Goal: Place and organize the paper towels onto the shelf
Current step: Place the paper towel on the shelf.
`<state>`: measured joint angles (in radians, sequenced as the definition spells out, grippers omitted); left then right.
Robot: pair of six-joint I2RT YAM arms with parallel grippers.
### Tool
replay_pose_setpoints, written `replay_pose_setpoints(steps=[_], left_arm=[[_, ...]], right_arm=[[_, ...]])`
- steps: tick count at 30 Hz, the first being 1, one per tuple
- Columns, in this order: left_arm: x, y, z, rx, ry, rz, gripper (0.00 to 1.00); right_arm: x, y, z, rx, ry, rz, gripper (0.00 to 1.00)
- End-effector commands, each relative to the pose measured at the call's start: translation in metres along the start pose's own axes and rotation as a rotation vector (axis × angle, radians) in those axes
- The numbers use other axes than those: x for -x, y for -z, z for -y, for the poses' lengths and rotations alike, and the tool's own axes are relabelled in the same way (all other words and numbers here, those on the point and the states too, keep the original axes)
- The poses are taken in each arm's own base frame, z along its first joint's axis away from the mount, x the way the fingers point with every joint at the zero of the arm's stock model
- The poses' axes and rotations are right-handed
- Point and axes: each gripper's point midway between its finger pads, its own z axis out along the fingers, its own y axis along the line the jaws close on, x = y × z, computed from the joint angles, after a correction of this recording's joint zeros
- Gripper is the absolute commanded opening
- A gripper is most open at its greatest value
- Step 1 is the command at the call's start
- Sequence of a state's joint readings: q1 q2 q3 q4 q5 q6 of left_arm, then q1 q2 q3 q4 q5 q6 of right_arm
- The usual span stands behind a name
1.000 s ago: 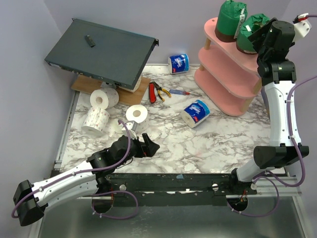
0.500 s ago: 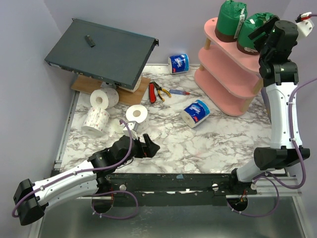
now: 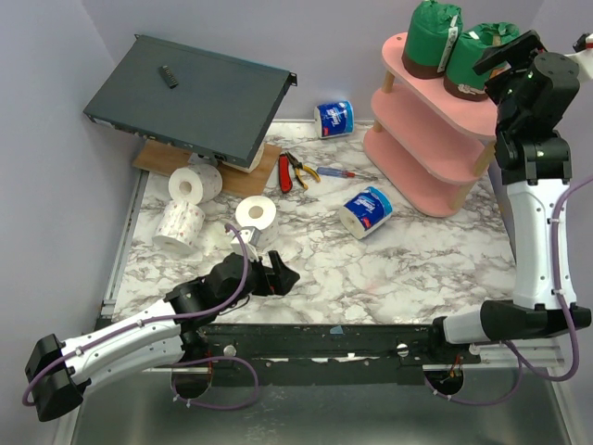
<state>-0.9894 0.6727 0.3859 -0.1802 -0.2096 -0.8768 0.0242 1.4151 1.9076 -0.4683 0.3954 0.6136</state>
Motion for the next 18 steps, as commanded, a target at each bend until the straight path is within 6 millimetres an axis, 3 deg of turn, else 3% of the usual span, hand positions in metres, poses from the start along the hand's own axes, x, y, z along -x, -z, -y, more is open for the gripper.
replay_pose_setpoints(steps=[1,6,11,18], left_arm=[[0.012,0.003,0.015,-0.048,-0.008,0.018,0.94],[0.011,0.004,0.013,-0.045,-0.006,0.027,0.94],[0.011,0.004,0.01,-0.04,-0.003,0.032,0.94],[0.009,0.005,0.006,-0.038,0.001,0.038,0.94]], right_arm=[[0.014,0.003,0.014,-0.051,-0.046,0.087,0.88],[0.034,0.01,0.028,-0.043,-0.181,0.188,0.88],[0.034,0.0,0.029,0.039,-0.244,0.182,0.9],[0.022,-0.02,0.026,0.145,-0.156,0.147,0.98]])
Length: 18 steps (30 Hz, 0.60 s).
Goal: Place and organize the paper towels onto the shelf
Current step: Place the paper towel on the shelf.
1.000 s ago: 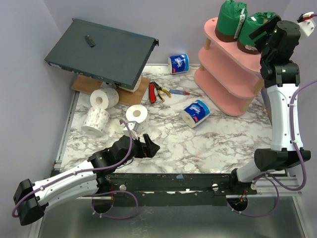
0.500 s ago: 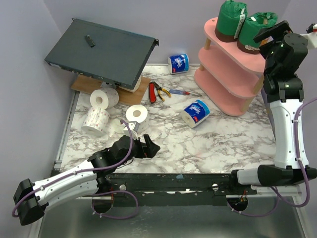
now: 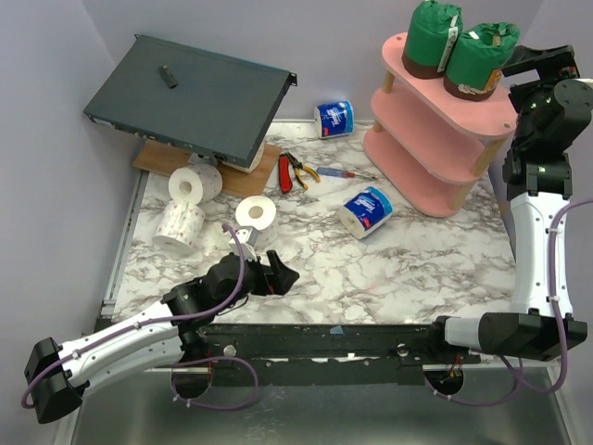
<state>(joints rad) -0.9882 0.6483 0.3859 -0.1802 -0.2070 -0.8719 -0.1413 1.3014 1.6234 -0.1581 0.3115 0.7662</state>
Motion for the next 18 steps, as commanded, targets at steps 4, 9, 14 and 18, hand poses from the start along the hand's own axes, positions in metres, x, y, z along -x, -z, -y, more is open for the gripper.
replay_pose_setpoints(steps=[4,9,14,18], left_arm=[[0.005,0.0,0.002,-0.016,0.0,0.025,0.94],[0.005,-0.002,0.0,-0.009,-0.007,0.024,0.94],[0.007,-0.002,-0.002,-0.005,-0.01,0.032,0.95],[0.007,-0.004,-0.002,-0.009,-0.008,0.038,0.95]], right_arm=[[-0.015,-0.016,-0.004,0.168,-0.004,-0.026,1.0],[-0.025,-0.027,0.004,0.223,-0.064,-0.053,1.0],[-0.035,-0.033,-0.004,0.3,-0.026,-0.083,1.0],[-0.039,-0.036,-0.01,0.354,0.007,-0.089,1.0]])
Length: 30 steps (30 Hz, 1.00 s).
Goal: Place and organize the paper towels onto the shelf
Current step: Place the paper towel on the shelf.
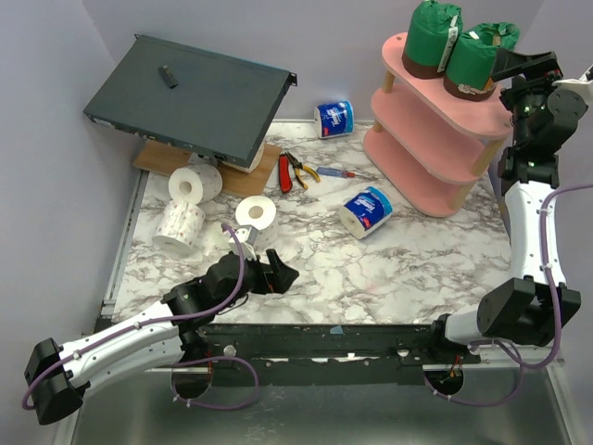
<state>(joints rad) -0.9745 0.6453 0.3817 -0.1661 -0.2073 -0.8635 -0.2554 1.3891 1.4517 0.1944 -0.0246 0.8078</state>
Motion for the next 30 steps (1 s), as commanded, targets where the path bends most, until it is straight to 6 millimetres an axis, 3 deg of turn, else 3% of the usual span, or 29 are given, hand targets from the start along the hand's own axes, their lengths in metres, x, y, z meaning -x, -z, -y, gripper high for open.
replay_pose_setpoints(steps=[1,14,30], left_arm=[[0.002,-0.003,-0.001,-0.007,-0.009,0.015,0.95],[0.002,-0.006,-0.001,-0.007,-0.015,0.008,0.95],[0.005,-0.003,-0.002,-0.005,-0.018,0.019,0.95]], right_arm=[[0.0,-0.005,-0.022,0.136,0.052,-0.009,1.0],[-0.024,-0.011,-0.012,0.17,0.11,-0.079,1.0],[-0.044,-0.004,-0.027,0.214,0.126,-0.135,1.0]])
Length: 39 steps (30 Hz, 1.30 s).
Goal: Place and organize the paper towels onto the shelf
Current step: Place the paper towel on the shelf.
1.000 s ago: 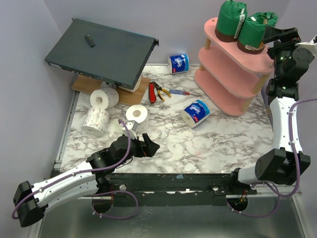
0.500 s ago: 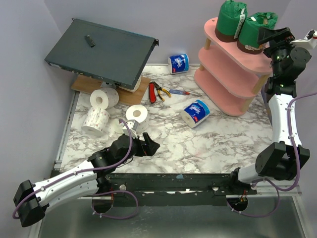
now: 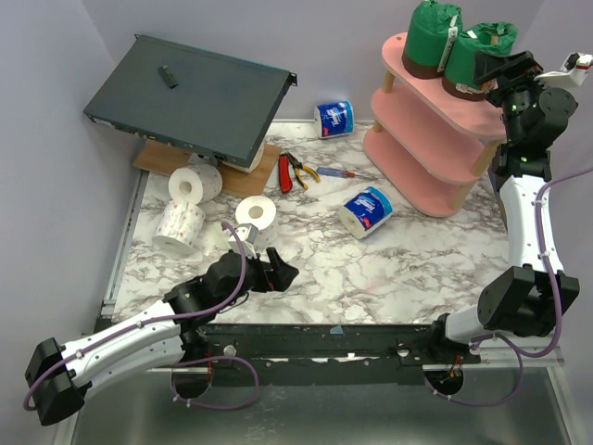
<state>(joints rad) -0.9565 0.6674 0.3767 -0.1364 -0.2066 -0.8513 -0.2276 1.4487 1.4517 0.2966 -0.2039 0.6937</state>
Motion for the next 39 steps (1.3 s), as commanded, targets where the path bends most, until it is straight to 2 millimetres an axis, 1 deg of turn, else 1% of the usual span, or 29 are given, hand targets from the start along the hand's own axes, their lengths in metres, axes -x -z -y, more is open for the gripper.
replay_pose_setpoints(steps=[1,5,13,21,24,26,28,30,31,32,34,37,39], left_arm=[[0.002,0.002,0.001,-0.015,-0.013,0.007,0.95],[0.003,0.002,0.002,-0.017,-0.014,0.007,0.95],[0.004,0.002,0.004,-0.025,-0.012,0.01,0.95],[0.003,0.004,0.004,-0.031,-0.003,0.011,0.95],[0.003,0.005,0.004,-0.034,0.0,0.012,0.95],[0.003,0.006,0.004,-0.035,0.001,0.013,0.95],[0.004,0.006,0.005,-0.039,-0.002,0.013,0.95],[0.003,0.006,0.005,-0.04,-0.003,0.01,0.95],[0.003,0.006,0.005,-0.04,-0.002,0.011,0.95],[0.002,0.005,0.005,-0.042,-0.004,0.009,0.95],[0.002,0.004,0.006,-0.045,-0.007,0.007,0.95],[0.002,0.003,0.006,-0.04,-0.014,0.004,0.95],[0.003,0.003,0.005,-0.039,-0.019,0.009,0.95]], right_arm=[[-0.009,0.002,-0.008,0.037,0.012,-0.027,1.0],[-0.014,0.005,-0.012,0.041,-0.001,-0.038,1.0],[-0.014,0.015,-0.023,0.051,-0.02,-0.042,1.0],[-0.026,0.022,-0.032,0.061,-0.027,-0.077,1.0],[-0.025,0.025,-0.038,0.07,-0.024,-0.08,1.0],[-0.02,0.028,-0.039,0.059,-0.02,-0.061,1.0],[-0.001,0.034,-0.035,0.003,-0.005,0.012,1.0],[0.022,0.04,-0.032,-0.058,0.022,0.082,1.0],[0.028,0.041,-0.031,-0.083,0.03,0.094,1.0],[0.039,0.042,-0.025,-0.135,0.034,0.126,1.0],[0.05,0.043,-0.02,-0.174,0.038,0.162,1.0],[0.054,0.037,-0.011,-0.199,0.031,0.168,1.0],[0.05,0.028,-0.003,-0.201,0.013,0.152,1.0]])
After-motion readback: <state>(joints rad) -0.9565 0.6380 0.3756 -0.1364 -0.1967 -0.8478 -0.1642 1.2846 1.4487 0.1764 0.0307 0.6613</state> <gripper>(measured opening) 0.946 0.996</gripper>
